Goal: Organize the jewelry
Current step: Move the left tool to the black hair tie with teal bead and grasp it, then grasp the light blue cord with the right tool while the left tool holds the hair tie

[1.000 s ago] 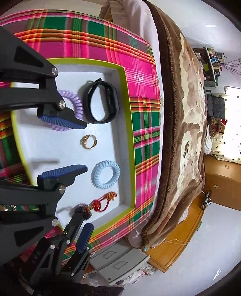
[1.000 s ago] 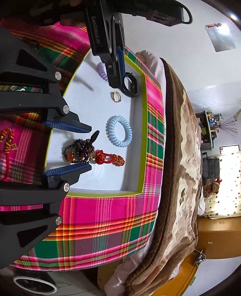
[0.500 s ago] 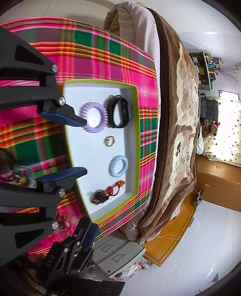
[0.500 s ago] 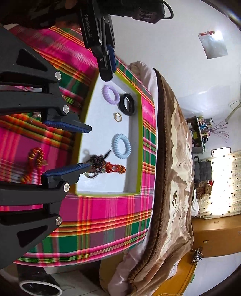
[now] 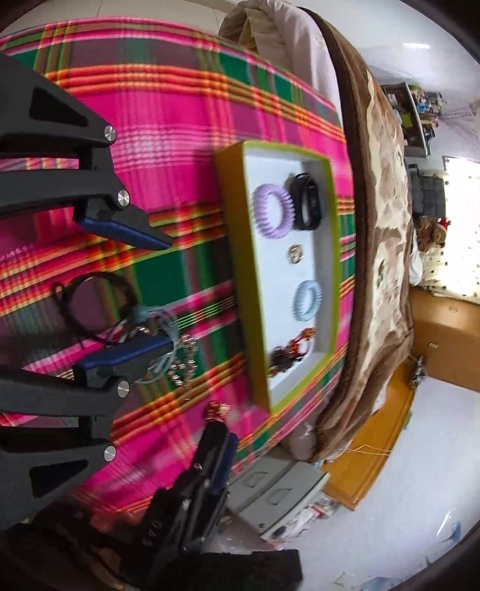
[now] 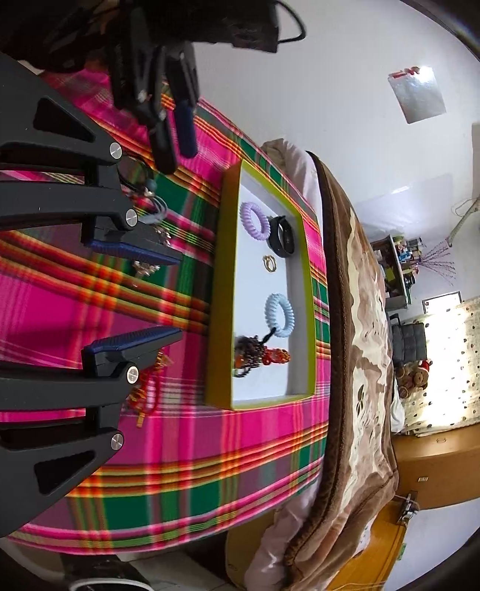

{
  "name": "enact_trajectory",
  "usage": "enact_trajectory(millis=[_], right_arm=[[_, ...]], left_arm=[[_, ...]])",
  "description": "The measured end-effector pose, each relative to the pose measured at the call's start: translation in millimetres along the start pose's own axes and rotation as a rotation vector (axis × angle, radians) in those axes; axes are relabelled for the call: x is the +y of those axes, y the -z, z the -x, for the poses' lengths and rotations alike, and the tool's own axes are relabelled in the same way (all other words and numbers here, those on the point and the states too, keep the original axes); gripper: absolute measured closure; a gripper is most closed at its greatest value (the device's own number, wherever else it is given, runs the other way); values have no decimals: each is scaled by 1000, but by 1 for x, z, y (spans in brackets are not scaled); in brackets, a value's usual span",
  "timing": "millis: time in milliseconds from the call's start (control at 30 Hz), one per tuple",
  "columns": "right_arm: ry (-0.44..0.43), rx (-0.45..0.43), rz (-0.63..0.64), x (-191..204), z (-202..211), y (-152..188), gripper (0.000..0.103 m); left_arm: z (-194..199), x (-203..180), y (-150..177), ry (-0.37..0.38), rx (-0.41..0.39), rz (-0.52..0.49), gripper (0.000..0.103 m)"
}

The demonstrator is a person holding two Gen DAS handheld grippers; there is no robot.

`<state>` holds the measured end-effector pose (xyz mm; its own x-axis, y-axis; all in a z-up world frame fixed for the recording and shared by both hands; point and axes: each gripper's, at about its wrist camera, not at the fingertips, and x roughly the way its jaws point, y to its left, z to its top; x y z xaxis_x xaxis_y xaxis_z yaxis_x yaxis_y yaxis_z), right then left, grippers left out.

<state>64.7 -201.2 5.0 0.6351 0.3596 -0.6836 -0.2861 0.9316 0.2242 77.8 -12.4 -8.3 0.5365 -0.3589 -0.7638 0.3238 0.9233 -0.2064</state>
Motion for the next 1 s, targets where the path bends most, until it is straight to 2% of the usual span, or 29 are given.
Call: enact_trajectory(millis=[367,500,633,700,867,1000], right_arm=[[19,-3,-41,-3,11,12,67],[21,-2,-48,-5,12,13,67],[26,2,-58,-6,11,13,67],[30,3,-57,-6,11,13,67],[37,9,-55,-5,10,13,67],[41,14,-48,-3,8,13,67]], left_arm=[[-19,-12,10,17,66,-30,52],[-17,-15,12,-26,57,-51,52],[-17,-10,11,-8,52,-13,52],[-17,-9,10,-12,51,-12,56],[-16,-3,10,-25,54,4,86],[-13,3,12,-15,48,25,87]])
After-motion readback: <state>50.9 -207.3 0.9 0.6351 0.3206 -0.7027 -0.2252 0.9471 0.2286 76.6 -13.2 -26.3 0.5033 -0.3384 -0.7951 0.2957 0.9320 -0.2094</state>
